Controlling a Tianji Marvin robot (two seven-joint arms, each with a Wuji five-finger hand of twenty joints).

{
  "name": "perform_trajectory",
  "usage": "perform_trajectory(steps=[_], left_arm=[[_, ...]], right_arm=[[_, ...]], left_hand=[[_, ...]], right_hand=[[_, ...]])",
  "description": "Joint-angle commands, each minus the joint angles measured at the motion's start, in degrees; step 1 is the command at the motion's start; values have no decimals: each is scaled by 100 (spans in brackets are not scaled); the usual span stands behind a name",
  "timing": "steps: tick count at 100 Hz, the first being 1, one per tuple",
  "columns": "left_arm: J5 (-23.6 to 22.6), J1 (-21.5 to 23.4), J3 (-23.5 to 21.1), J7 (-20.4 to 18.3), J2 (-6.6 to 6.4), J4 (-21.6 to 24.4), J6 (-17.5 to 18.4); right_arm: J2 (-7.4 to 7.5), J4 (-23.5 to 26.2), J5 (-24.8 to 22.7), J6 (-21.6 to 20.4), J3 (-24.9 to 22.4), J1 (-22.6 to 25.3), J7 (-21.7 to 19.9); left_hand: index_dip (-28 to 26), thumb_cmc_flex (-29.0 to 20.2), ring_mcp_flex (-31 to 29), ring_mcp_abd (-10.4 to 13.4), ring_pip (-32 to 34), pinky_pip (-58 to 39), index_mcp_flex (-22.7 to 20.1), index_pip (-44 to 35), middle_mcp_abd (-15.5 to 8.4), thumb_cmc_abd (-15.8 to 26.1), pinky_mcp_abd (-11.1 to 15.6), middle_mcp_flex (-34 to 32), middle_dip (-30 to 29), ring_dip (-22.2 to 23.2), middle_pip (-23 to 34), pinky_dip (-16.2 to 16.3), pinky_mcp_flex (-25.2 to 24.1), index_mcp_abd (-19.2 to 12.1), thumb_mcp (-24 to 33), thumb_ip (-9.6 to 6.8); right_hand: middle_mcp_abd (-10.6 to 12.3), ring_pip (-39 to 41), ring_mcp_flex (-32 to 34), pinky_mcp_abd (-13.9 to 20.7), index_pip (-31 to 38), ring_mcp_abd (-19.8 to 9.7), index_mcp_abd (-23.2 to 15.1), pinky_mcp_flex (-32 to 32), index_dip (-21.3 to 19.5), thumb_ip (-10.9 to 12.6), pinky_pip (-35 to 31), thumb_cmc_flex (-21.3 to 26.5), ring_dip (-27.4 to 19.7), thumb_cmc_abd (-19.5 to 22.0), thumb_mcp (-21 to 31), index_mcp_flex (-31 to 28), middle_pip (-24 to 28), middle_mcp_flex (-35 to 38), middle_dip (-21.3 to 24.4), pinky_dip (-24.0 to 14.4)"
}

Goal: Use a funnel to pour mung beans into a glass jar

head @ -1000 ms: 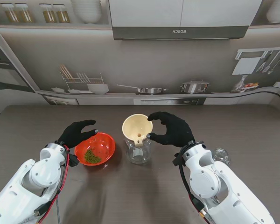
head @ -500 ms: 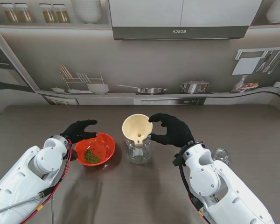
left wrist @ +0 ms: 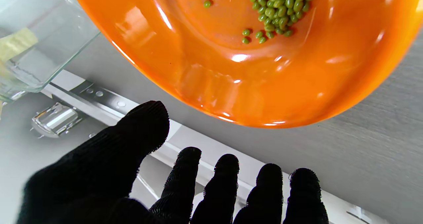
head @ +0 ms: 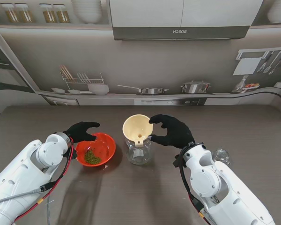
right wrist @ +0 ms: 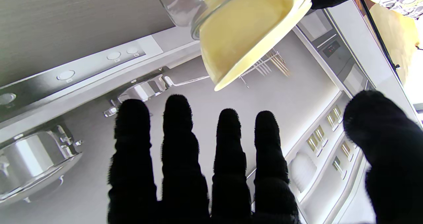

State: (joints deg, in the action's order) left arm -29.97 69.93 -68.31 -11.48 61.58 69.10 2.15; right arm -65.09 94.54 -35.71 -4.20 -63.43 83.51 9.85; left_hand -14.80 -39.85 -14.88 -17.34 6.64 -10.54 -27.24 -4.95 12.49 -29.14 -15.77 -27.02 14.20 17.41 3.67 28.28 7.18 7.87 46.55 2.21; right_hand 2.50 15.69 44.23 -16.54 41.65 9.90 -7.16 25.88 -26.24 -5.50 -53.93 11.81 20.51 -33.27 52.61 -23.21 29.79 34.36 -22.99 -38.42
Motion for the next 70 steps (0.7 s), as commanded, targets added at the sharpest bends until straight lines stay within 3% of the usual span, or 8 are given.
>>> perform_trajectory(steps=[1, 43, 52, 70], left_arm=[[24, -49, 27, -174, -10, -61, -38], [69, -447, 394, -217, 8, -573, -126], [118, -538, 475, -287, 7, -673, -130], [242, -662, 616, -320, 27, -811, -79]], right_arm=[[-33, -14, 8, -41, 30, 28, -37], [-54, -49, 48, -49, 67, 24, 43], [-56, -45, 57, -45, 67, 26, 45], [-64, -65, 90, -41, 71, 16, 59]], left_hand=[[-53, -203, 146, 94, -44, 105, -42, -60, -140, -290, 211, 225, -18, 27, 8, -32, -35, -163, 248, 36], [-110, -58, 136, -14, -3, 38, 60, -30, -45, -212, 189, 266, 15, 58, 20, -10, 35, -104, 148, 70], [-139, -110, 132, -31, 0, 31, -64, -85, 11, -149, 180, 235, 27, 64, 22, -3, 31, -478, 103, 74], [-178, -150, 17, -63, 62, -41, -262, -172, 56, -139, 144, 85, 61, 100, 52, 33, 164, -639, 28, 80]], right_hand=[[-43, 8, 112, -38, 70, -116, 52, 43, -76, -1, -42, -71, -16, 63, 188, -49, 44, 89, -31, -23], [-54, 28, 187, -44, 125, -124, 83, 93, -47, -3, -97, -84, -13, 53, 261, -93, 43, 216, -24, -3], [-55, 32, 198, -42, 131, -124, 94, 89, -42, -4, -100, -81, -12, 57, 264, -96, 44, 229, -25, 3], [-59, 36, 212, -44, 143, -124, 97, 91, -29, -6, -111, -90, -10, 62, 268, -104, 41, 246, -24, 13]])
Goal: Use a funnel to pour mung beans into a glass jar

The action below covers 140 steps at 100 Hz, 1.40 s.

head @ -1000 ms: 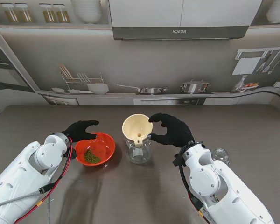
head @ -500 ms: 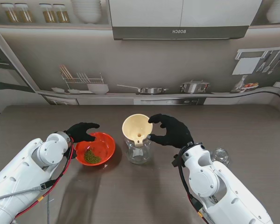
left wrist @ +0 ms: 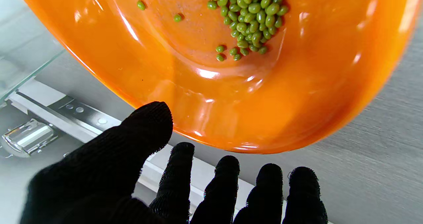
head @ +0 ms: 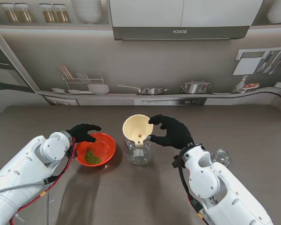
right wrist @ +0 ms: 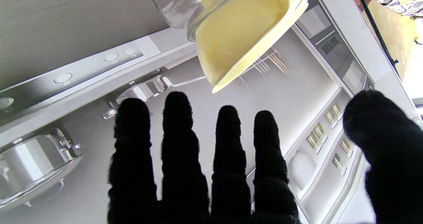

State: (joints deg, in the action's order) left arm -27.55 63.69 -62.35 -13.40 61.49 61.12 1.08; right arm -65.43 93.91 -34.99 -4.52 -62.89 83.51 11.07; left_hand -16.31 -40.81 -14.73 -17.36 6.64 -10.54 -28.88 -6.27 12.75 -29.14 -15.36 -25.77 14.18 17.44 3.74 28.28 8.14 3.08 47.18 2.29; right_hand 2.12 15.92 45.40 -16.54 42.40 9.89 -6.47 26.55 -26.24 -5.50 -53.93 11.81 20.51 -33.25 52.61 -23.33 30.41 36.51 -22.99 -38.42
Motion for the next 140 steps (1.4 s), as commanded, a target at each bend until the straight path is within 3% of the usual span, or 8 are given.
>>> perform_trajectory(steps=[1, 25, 45, 56, 63, 73, 113, 140], left_arm=[[0, -42, 27, -132, 36, -17, 29], [70, -176, 209, -209, 44, -177, 2], [108, -254, 336, -217, 56, -307, 25], [149, -287, 395, -190, 74, -381, 47], [170, -312, 440, -171, 84, -425, 54], [191, -344, 497, -172, 91, -479, 65], [106, -436, 689, -49, 107, -670, 210], [46, -453, 786, 95, 132, -748, 226]], right_arm=[[-31, -2, 23, -8, 17, 17, -64], [-37, -27, 56, -31, 28, 9, -51], [-40, -35, 91, -19, 23, 6, -61], [-41, -40, 104, -26, 26, 4, -66], [-37, -36, 111, -33, 23, 8, -83], [-33, -36, 107, -43, 25, 10, -98], [-40, -47, 160, -29, 32, 2, -111], [-42, -64, 192, -20, 33, -8, -121]], left_hand=[[-28, -53, -10, -61, 70, -49, -97, -40, 32, -135, 98, -47, 66, 102, 47, 37, 84, -153, -36, 72], [-83, -48, -260, -301, 260, -241, -280, -134, 473, -101, -95, -322, 150, 211, 102, 146, 429, -157, -40, 60], [-121, -70, -543, -365, 625, -747, -354, -166, 530, -112, -149, -475, 236, 477, 104, 537, 698, -116, 5, 67], [-175, -56, -747, -394, 879, -1853, -424, -218, 555, -131, -130, -663, 354, 736, 179, 953, 490, -70, 38, 79], [-192, -65, -848, -409, 1011, -2933, -429, -215, 565, -137, -85, -767, 461, 878, 230, 734, 212, -37, 67, 81], [-218, -67, -989, -419, 1275, -3795, -464, -246, 561, -156, -57, -940, 628, 1067, 355, 757, 139, 15, 102, 87], [-243, -413, -1765, -98, 3279, -5841, -746, -348, 429, -433, 275, -1344, 1287, 2386, 833, 1185, 877, 331, 525, 204], [-243, -544, -2338, 292, 4568, -6802, -1006, -438, 362, -620, 538, -1649, 1664, 3058, 1282, 1468, 1518, 581, 741, 262]], right_hand=[[-28, 12, 93, -46, 69, -118, 30, 20, -28, -6, -110, -86, -10, 59, 270, -93, -21, 32, -23, 14], [-28, 24, 121, -44, 83, -119, 38, 44, -16, -7, -135, -85, -5, 63, 283, -102, -15, 67, -26, 20], [-39, 21, 120, -40, 92, -120, 45, 34, -5, -6, -137, -81, -4, 75, 284, -107, -21, 72, -25, 33], [-36, 23, 126, -45, 96, -130, 57, 32, -1, -6, -140, -83, -3, 75, 285, -108, -21, 76, -26, 37], [-32, 25, 131, -46, 97, -128, 47, 32, 2, -7, -142, -86, -2, 75, 281, -105, -21, 78, -26, 39], [-40, 25, 132, -44, 102, -114, 52, 31, 4, -6, -145, -83, -1, 73, 283, -114, -20, 89, -26, 42], [-53, 27, 140, -48, 112, -118, 69, 27, 15, -5, -149, -76, 1, 81, 291, -147, -23, 109, -26, 51], [-67, 29, 144, -52, 121, -111, 84, 22, 20, -4, -149, -72, 3, 82, 291, -175, -25, 115, -27, 56]])
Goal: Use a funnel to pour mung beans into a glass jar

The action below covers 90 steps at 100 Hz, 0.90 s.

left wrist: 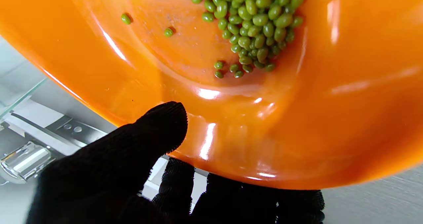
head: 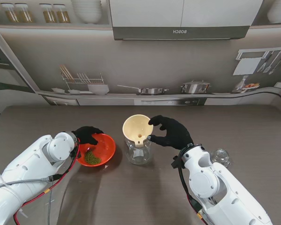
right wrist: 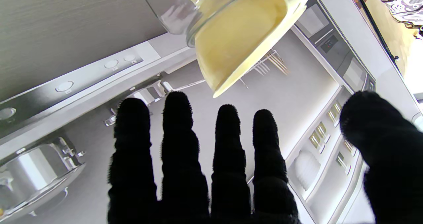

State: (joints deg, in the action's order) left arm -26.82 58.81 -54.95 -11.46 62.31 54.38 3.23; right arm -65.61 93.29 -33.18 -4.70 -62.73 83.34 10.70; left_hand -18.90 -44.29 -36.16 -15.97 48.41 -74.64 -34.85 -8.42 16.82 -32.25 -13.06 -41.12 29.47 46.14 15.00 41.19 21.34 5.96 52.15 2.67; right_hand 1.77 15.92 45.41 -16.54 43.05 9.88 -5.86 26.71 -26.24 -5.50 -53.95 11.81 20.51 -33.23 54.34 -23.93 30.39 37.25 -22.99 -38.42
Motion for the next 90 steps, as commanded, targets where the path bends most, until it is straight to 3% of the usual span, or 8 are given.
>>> perform_trajectory(steps=[1, 28, 62, 90], left_arm=[[-30, 34, 50, -92, 51, -79, 12], [-81, 141, 14, -1, 62, 35, -138], [-130, 304, -177, 84, 56, 214, -165], [-208, 412, -307, 224, 62, 297, -189]], right_arm=[[-25, -2, 12, -2, 17, 8, -85], [-21, -10, 16, 1, 18, 5, -105], [-23, -42, 21, 11, 29, -11, -104], [-21, -49, 26, 19, 29, -15, -117]], left_hand=[[16, -202, -223, 165, 424, -418, -417, -225, -35, -319, 311, -133, 148, 200, 175, 182, 228, 299, 250, 226], [7, -271, -697, 313, 865, -745, -563, -277, -6, -422, 263, -335, 413, 343, 500, 171, 680, 567, 356, 302], [132, 0, -197, -91, 276, -306, -137, -17, 35, -320, -30, 216, 230, 124, 151, 109, 20, 395, 187, 264], [342, 105, -325, -70, 336, -364, 309, 265, 25, -314, -62, 476, 55, 137, -56, 191, 73, 461, 118, 261]], right_hand=[[-34, 30, 146, -52, 56, -116, 18, 5, 20, -4, -147, -74, 3, 83, 117, -116, -24, 39, -27, 56], [-49, 34, 157, -51, 68, -120, 30, 8, 23, -2, -151, -72, 5, 94, 116, -155, -23, 59, -28, 58], [-72, 40, 175, -56, 71, -123, 39, 8, 28, 2, -154, -71, 8, 112, 125, -178, -24, 82, -27, 62], [-88, 50, 196, -57, 77, -112, 41, 10, 30, 1, -156, -70, 12, 110, 134, -199, -22, 101, -27, 64]])
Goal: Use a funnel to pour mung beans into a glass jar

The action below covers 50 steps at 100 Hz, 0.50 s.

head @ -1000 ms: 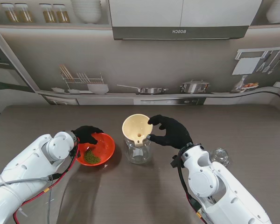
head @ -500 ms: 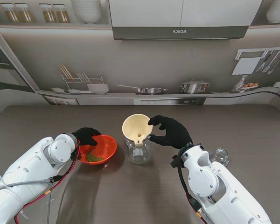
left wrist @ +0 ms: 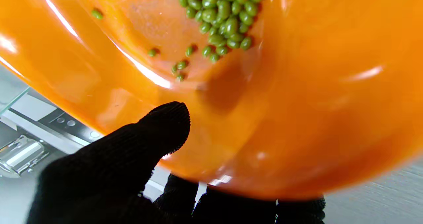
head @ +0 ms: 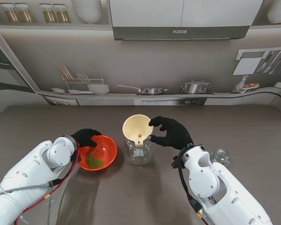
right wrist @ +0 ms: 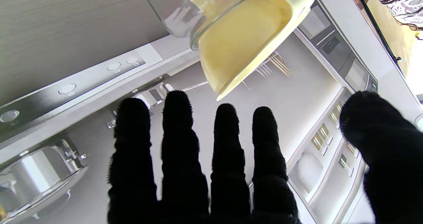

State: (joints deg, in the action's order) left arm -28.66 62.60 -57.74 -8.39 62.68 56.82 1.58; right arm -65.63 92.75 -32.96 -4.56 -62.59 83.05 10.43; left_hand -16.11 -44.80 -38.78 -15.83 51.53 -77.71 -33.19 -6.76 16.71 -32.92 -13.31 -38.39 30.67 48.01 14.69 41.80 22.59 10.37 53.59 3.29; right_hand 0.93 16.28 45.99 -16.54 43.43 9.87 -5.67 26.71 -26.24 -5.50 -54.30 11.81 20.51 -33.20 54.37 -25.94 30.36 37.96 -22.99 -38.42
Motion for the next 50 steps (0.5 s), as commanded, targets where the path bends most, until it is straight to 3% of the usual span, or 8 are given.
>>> perform_trajectory(steps=[1, 13, 22, 38, 44, 50], left_arm=[[-28, 36, -32, -82, 24, 58, -25], [-64, 66, -80, -72, 17, 103, -47], [-80, 62, -84, -90, 10, 106, -48], [-97, 5, -3, -120, 7, 63, -86], [-104, -39, 62, -126, 11, 19, -114], [-105, -81, 128, -116, 20, -24, -167]], right_arm=[[-19, 5, 5, 6, 16, 15, -92], [-17, 3, 11, 8, 16, 13, -107], [-14, 8, 19, 10, 11, 17, -122], [-15, 12, 34, 17, 8, 18, -129], [-15, 12, 38, 20, 8, 16, -134], [-14, 12, 38, 23, 4, 17, -140]], left_hand=[[70, 155, -66, -80, 29, -61, 155, 104, 38, -246, -36, 210, -68, -50, -27, 134, -50, 38, -25, 198], [105, 165, -201, -10, 169, -191, 70, 45, 82, -283, -9, 127, -6, -20, 117, 182, 81, 195, 31, 200], [-29, 118, -394, 91, 452, -400, -256, -218, 58, -305, 60, -79, 337, 50, 495, 202, 261, 309, 88, 217], [-800, 27, -823, 285, 1012, -893, -987, -1059, -109, -320, 155, -546, 1304, 160, 1326, 155, 648, 278, 202, 248], [-1148, -178, -1010, 323, 1108, -1034, -1141, -1448, -167, -459, 135, -841, 2498, 121, 1341, 62, 808, 250, 56, 559], [-1585, -417, -1223, 356, 1203, -1168, -1225, -1930, -234, -572, 118, -1198, 3092, 101, 1280, 17, 1010, 154, -137, 698]], right_hand=[[-6, 12, 136, -57, 38, -114, 22, 10, 30, 1, -122, -69, 12, 106, 131, 2, -17, 33, -27, 64], [2, 13, 141, -60, 36, -119, 27, 6, 32, -1, -121, -72, 13, 111, 131, 7, -19, 42, -27, 66], [1, 15, 149, -62, 36, -122, 28, 11, 32, 0, -124, -66, 14, 111, 130, 1, -20, 41, -26, 66], [-11, 15, 152, -59, 37, -111, 27, 9, 33, 1, -125, -67, 15, 122, 128, -11, -19, 53, -27, 66], [-9, 13, 146, -59, 36, -117, 29, 3, 34, 1, -123, -70, 15, 126, 125, -10, -22, 53, -27, 67], [-2, 14, 150, -58, 37, -109, 27, 9, 33, 1, -126, -74, 16, 129, 121, -15, -22, 59, -27, 66]])
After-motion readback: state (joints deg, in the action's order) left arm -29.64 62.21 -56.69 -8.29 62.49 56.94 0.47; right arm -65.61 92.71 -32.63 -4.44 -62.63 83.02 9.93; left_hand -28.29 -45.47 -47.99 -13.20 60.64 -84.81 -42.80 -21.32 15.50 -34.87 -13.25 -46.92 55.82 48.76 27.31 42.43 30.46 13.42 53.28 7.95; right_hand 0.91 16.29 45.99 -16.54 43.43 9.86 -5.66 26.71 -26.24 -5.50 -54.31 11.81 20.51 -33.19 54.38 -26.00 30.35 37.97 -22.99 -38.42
